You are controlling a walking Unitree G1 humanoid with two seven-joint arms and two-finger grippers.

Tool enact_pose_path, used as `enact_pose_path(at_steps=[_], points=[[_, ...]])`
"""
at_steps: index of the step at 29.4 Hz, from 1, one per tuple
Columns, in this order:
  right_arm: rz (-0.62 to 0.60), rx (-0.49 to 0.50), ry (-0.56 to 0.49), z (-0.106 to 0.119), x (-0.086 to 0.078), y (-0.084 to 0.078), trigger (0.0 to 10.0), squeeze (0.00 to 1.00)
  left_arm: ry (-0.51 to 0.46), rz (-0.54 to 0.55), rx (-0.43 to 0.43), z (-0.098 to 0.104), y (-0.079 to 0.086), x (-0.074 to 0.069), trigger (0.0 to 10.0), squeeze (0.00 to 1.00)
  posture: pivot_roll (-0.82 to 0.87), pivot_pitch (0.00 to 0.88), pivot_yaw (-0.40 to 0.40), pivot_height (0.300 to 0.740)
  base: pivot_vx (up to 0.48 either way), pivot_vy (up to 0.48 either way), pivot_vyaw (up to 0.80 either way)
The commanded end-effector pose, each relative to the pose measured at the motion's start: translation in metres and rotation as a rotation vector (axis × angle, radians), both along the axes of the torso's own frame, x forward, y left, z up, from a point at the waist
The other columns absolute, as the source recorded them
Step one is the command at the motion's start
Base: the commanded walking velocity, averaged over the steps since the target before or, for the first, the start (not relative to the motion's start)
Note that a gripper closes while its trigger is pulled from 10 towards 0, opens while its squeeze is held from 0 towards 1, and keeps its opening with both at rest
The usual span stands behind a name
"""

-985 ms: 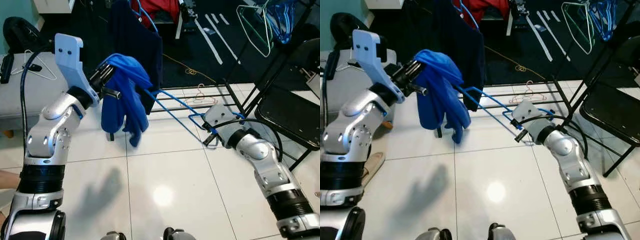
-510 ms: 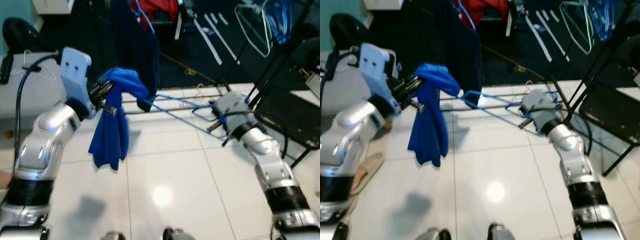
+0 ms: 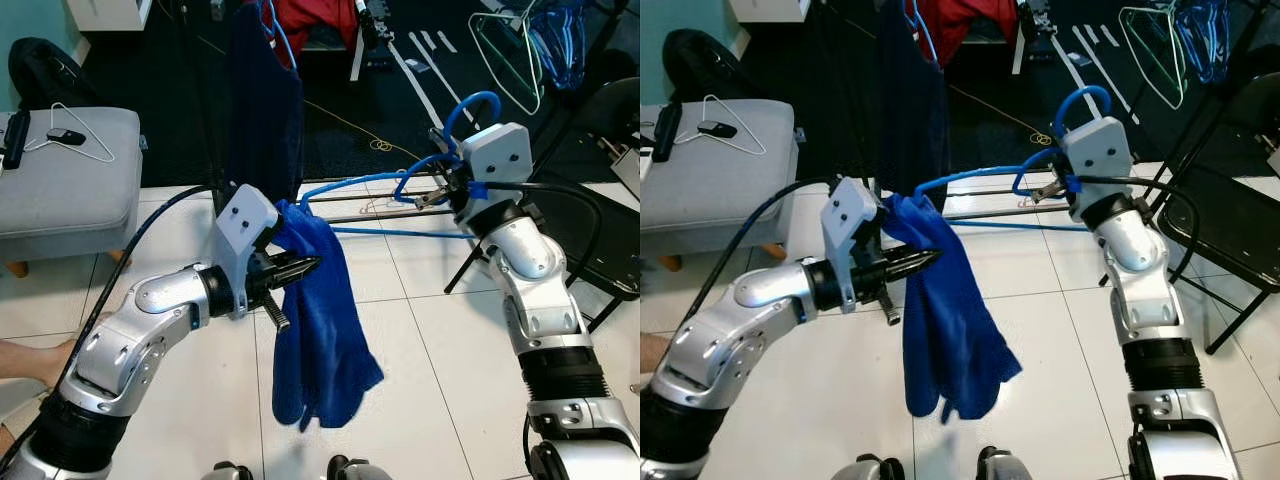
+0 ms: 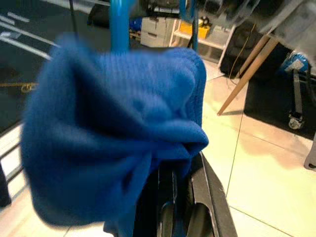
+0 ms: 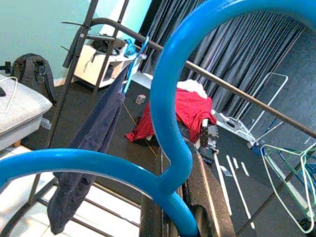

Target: Hang hanger

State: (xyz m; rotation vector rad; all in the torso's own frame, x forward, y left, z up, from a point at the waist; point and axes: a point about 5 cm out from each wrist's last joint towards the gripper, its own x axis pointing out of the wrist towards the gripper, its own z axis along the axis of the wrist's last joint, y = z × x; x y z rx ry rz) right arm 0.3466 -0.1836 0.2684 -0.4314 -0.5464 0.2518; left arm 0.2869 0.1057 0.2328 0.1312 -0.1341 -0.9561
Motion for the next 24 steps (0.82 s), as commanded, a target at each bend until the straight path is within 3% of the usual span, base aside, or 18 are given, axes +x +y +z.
enact_pose_path(at_steps=[1,15,17,18,24], points=[[0.000,0.019,-0.016,0.001,0.000,-0.003,0.0,0.00,-0.039,-0.013,-0.020,0.010,-0.002,-0.003,0.0,0.00,-0.05,0.215,-0.046,0.740,0.000,0.000,0.00],[0.001,0.029,-0.006,-0.001,0.002,-0.005,0.0,0.00,-0.049,-0.028,-0.026,0.012,-0.004,-0.007,0.0,0.00,-0.05,0.221,-0.050,0.740,0.000,0.000,0.00],[0.004,0.017,0.015,-0.005,0.002,-0.005,0.0,0.00,-0.068,-0.004,-0.042,0.016,-0.002,-0.004,0.0,0.00,-0.05,0.221,-0.050,0.740,0.000,0.000,0.00],[-0.001,-0.012,0.067,-0.016,0.003,-0.007,0.0,0.00,-0.116,0.044,-0.084,0.027,0.004,0.001,0.0,0.00,-0.06,0.222,-0.053,0.740,0.000,0.000,0.00],[-0.027,-0.040,0.158,-0.033,0.004,-0.012,0.0,0.00,-0.177,0.031,-0.172,0.048,0.010,0.002,0.0,0.00,-0.05,0.224,-0.053,0.740,0.000,0.000,0.00]])
